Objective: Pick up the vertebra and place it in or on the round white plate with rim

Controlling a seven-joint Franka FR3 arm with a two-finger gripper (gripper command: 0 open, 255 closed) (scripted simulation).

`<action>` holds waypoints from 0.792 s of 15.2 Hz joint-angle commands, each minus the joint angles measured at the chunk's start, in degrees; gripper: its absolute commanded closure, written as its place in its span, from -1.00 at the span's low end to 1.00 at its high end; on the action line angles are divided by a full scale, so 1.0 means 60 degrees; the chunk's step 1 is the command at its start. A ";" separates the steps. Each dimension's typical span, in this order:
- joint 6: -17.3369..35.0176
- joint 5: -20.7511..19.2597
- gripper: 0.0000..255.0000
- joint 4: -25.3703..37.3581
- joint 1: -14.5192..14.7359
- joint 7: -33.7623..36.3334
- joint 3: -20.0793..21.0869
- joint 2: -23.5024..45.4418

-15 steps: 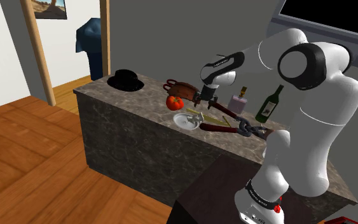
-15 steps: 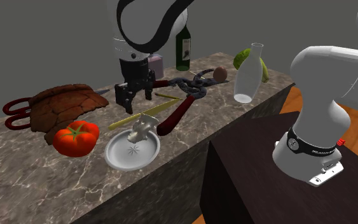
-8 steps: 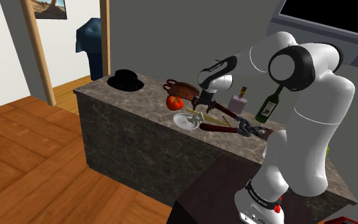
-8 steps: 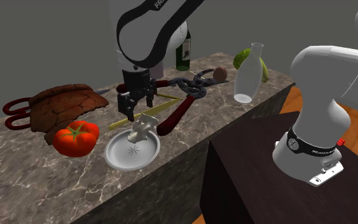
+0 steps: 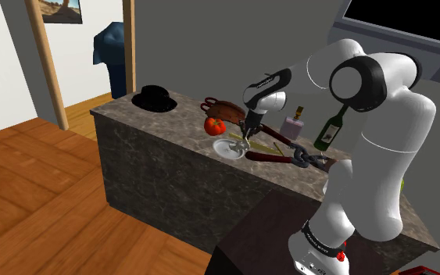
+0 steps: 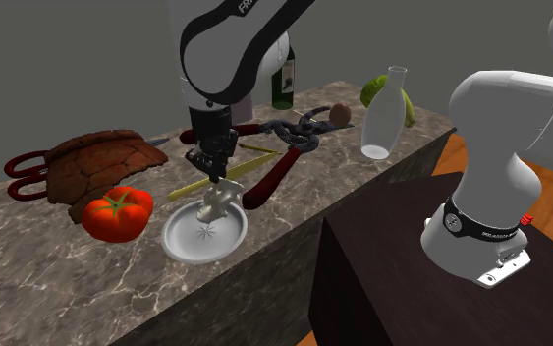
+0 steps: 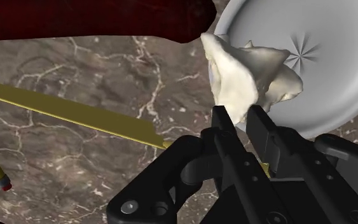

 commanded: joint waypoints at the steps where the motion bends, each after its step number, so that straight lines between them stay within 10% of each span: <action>1: -0.0010 0.0006 1.00 -0.0016 0.0011 0.0001 0.0018 0.0005; 12: -0.0281 -0.0556 1.00 0.0051 0.0320 0.0395 -0.0309 -0.0429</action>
